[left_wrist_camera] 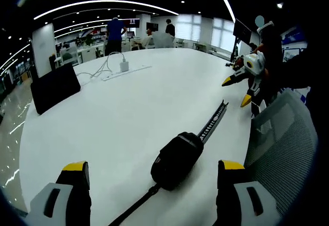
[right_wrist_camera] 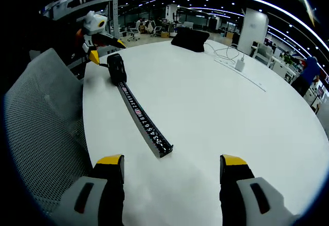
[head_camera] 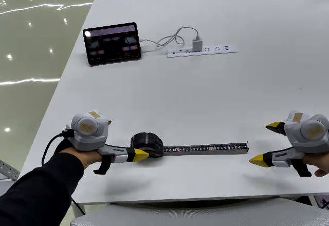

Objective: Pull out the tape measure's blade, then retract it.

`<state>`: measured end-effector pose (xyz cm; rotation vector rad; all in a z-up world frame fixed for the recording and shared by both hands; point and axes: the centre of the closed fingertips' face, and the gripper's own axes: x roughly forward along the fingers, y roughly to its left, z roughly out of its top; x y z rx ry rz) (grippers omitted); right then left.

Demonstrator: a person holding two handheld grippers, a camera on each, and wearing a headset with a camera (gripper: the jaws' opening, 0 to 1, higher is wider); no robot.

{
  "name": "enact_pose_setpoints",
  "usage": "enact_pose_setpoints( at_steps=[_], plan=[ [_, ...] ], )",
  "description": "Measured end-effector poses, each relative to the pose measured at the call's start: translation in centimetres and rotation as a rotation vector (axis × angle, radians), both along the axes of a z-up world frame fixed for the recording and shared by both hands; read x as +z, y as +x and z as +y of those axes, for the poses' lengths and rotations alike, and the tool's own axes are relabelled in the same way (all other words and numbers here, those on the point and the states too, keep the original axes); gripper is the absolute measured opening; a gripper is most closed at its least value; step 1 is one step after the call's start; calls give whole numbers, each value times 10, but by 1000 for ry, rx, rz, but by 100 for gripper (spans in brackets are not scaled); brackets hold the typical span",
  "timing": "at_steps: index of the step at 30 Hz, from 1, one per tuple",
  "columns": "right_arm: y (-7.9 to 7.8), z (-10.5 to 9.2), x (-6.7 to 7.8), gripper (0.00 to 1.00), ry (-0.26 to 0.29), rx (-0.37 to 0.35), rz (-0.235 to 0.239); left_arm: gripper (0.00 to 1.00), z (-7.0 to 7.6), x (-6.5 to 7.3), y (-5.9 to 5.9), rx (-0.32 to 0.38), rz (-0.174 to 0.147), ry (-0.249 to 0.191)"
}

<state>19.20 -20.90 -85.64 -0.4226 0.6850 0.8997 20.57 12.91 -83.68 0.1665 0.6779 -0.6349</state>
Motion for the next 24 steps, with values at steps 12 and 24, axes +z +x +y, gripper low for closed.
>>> enact_pose_setpoints(
  at_steps=[12,24],
  plan=[
    [-21,-28,11,97,56,-88,-24,100,30,-6,-26,97,-2,-37],
    [-45,-51,24,100,66,-145,-38,100,50,4,-49,90,4,-26]
  ],
)
